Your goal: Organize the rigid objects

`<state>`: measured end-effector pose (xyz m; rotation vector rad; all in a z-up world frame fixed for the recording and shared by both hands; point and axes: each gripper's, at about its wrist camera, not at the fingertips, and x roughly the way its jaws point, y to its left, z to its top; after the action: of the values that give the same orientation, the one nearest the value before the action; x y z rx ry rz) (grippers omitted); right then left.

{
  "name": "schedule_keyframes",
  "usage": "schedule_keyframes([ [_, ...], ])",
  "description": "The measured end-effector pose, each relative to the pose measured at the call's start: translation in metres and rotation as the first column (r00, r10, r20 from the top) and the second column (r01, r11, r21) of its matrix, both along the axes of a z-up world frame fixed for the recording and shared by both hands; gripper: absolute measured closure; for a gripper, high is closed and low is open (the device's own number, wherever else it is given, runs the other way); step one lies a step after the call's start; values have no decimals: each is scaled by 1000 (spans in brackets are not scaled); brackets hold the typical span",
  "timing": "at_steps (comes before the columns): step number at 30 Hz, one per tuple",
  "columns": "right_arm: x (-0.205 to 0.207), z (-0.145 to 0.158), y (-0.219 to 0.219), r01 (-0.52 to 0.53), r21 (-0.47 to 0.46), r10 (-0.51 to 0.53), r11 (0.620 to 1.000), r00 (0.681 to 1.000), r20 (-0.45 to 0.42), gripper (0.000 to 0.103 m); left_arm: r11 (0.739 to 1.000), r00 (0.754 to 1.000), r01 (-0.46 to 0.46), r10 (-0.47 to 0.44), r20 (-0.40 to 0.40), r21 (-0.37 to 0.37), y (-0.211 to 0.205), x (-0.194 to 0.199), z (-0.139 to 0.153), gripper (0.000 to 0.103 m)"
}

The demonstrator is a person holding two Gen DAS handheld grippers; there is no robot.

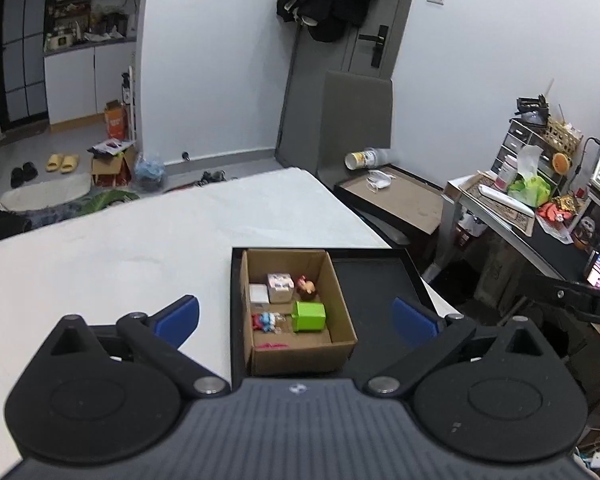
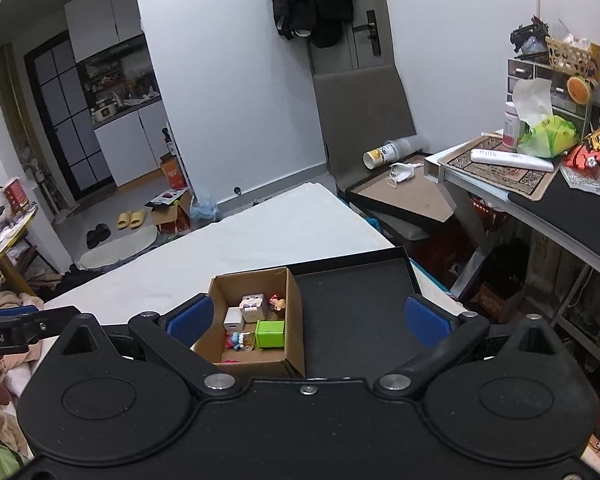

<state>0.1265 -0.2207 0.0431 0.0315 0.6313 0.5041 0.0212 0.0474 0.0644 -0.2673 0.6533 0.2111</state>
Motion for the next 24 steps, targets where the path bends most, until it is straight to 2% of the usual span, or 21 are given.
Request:
schedule_keyframes([
  [5,-11,0,2,-5,-20,5,1000,1000,9,0,999,999,20,-19,-32,31,-7,-8,-4,1],
  [8,-18,0,1,-26,-23,27,999,1000,15,0,997,998,57,-59,-37,-54,-6,-13,-5,1],
  [12,-26,-3,0,-30,-26,31,999,999,17,0,998,998,56,-56,-42,4,-16,-18,-3,1],
  [15,-27,-5,-3,-36,-31,36,999,999,8,0,998,997,60,-60,-43,-9,-18,-21,-3,1],
  [20,-26,-8,-9,-54,8,55,998,998,-9,0,998,997,56,-55,-44,24,-23,-22,-2,1],
  [24,-29,-9,-10,-61,8,61,998,998,-4,0,999,998,55,-54,-42,1,-20,-24,-1,1],
])
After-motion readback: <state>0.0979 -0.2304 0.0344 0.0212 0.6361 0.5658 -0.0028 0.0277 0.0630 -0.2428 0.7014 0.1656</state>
